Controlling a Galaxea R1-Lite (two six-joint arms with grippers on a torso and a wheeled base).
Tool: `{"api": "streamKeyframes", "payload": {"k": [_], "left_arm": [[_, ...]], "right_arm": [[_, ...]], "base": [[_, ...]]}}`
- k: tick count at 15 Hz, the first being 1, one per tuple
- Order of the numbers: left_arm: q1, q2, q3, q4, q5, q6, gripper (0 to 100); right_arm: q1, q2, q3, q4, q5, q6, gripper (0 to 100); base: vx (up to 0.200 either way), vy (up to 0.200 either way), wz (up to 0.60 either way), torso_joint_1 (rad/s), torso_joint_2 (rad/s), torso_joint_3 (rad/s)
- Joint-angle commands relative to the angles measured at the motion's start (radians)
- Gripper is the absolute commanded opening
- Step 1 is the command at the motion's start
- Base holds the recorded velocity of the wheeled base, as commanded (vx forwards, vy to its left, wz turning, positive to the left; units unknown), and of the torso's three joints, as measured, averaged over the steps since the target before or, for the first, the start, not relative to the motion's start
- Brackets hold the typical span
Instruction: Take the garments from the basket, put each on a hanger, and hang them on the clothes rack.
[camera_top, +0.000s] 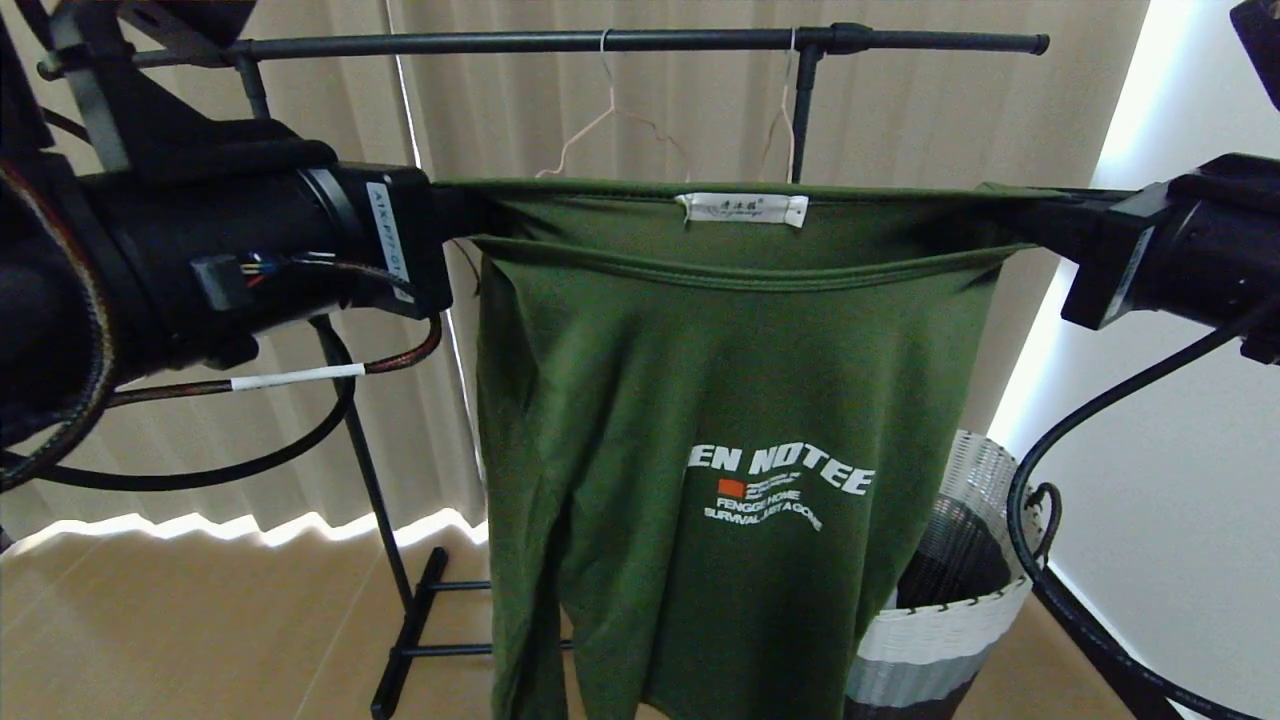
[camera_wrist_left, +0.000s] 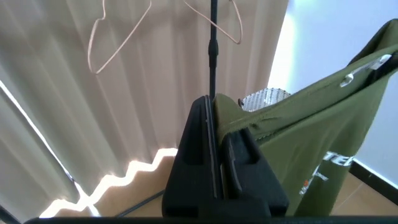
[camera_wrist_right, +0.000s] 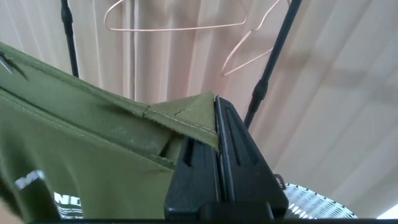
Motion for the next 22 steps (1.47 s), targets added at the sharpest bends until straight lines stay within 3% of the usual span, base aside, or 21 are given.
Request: {"api": "streamKeyframes", "payload": {"k": [1, 9, 14, 18, 21, 22], "left_arm": [[-0.012, 0.015, 0.003, 0.0, 0.0, -0.001, 0], [-0.01, 0.124, 0.013, -0.134, 0.005, -0.004, 0], [-0.007, 0.147, -0.006, -0.144, 0.008, -0.009, 0], [-0.012, 0.135, 0.002, -0.138, 0.006, -0.018, 0], [-0.012, 0.099, 0.002, -0.118, 0.005, -0.016, 0], [-0.013, 0.062, 0.003, -0.062, 0.0, -0.016, 0]], "right_arm": [[0.002, -0.002, 0.009, 0.001, 0.003, -0.001, 0], [0.06, -0.176, 0.112, 0.06, 0.005, -0.004, 0], [0.126, -0.222, 0.249, 0.051, 0.038, -0.001, 0], [0.111, -0.219, 0.239, 0.051, 0.043, -0.002, 0], [0.037, -0.174, 0.215, 0.05, 0.04, -0.002, 0], [-0.003, -0.137, 0.193, 0.042, 0.04, -0.002, 0]], "base": [[0.0, 0.0, 0.0, 0.0, 0.0, 0.0], [0.0, 0.0, 0.0, 0.0, 0.0, 0.0], [0.0, 0.0, 0.0, 0.0, 0.0, 0.0], [0.0, 0.0, 0.0, 0.0, 0.0, 0.0], [0.0, 0.0, 0.0, 0.0, 0.0, 0.0], [0.0, 0.0, 0.0, 0.0, 0.0, 0.0]]}}
